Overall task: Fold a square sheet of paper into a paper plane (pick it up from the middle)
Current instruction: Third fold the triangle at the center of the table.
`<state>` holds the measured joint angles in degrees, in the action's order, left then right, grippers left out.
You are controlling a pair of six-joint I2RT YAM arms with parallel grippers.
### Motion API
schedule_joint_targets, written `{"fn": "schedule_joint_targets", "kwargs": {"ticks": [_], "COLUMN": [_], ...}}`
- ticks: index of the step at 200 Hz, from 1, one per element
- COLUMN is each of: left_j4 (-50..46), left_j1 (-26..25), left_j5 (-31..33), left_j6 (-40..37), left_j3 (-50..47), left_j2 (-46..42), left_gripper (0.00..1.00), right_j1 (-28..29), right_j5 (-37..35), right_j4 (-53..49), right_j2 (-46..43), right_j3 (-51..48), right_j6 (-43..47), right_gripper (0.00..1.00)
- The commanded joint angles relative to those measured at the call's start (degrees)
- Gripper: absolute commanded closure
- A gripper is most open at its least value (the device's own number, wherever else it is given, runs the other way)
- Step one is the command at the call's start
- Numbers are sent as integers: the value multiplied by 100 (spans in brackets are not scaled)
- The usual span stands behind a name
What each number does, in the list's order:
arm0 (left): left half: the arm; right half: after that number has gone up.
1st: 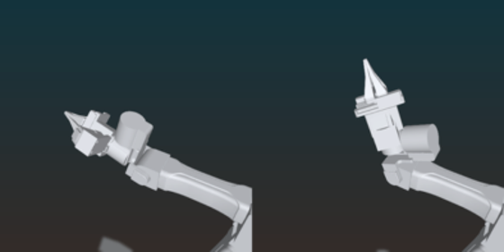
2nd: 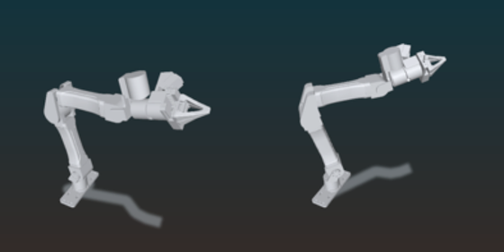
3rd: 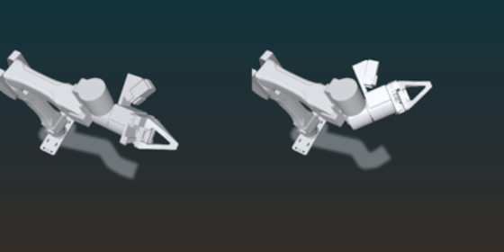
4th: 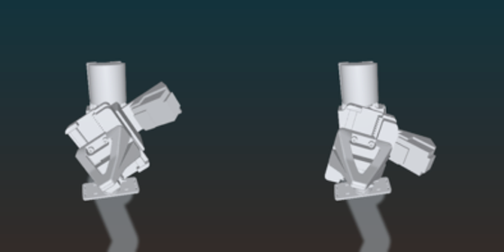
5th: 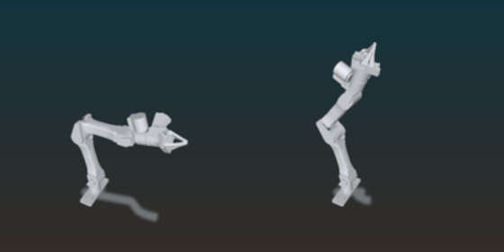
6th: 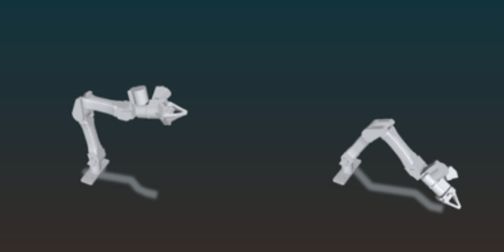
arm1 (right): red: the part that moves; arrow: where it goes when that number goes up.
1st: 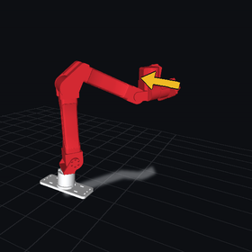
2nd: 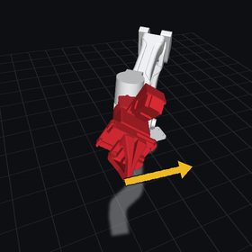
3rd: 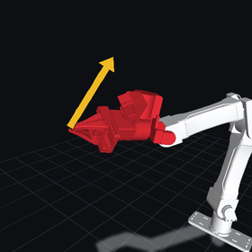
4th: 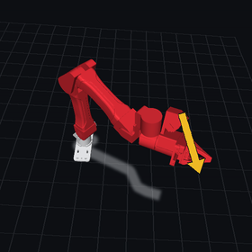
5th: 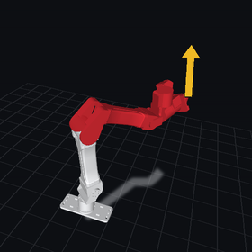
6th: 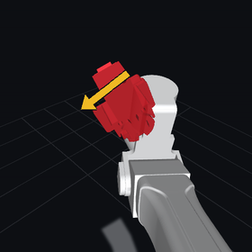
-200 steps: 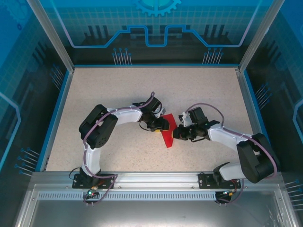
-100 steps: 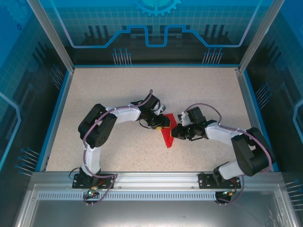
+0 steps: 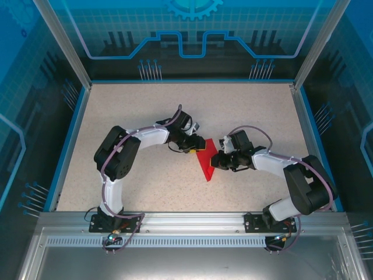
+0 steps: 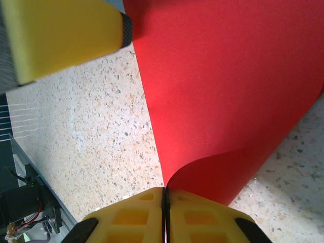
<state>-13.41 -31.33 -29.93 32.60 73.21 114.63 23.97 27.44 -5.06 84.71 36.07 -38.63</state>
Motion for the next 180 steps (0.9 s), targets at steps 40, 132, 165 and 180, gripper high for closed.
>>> {"fn": "schedule_joint_targets", "kwargs": {"ticks": [40, 132, 165, 180], "left_j4": [-265, -242, -168, -163], "left_j1": [9, 8, 8, 5], "left_j5": [-220, -224, -250, -252], "left_j6": [-252, -315, -301, -307], "left_j3": [289, 235, 187, 169], "left_j2": [410, 531, 567, 569], "left_gripper": [56, 56, 56, 56], "right_j1": [-20, 101, 160, 185], "right_j5": [-37, -125, -168, -200], "right_j4": [-66, -49, -32, -38], "right_j2": [77, 277, 444, 500], "right_j3": [185, 400, 478, 514], "right_j6": [-91, -156, -171, -172], "right_gripper": [89, 89, 89, 89]}}
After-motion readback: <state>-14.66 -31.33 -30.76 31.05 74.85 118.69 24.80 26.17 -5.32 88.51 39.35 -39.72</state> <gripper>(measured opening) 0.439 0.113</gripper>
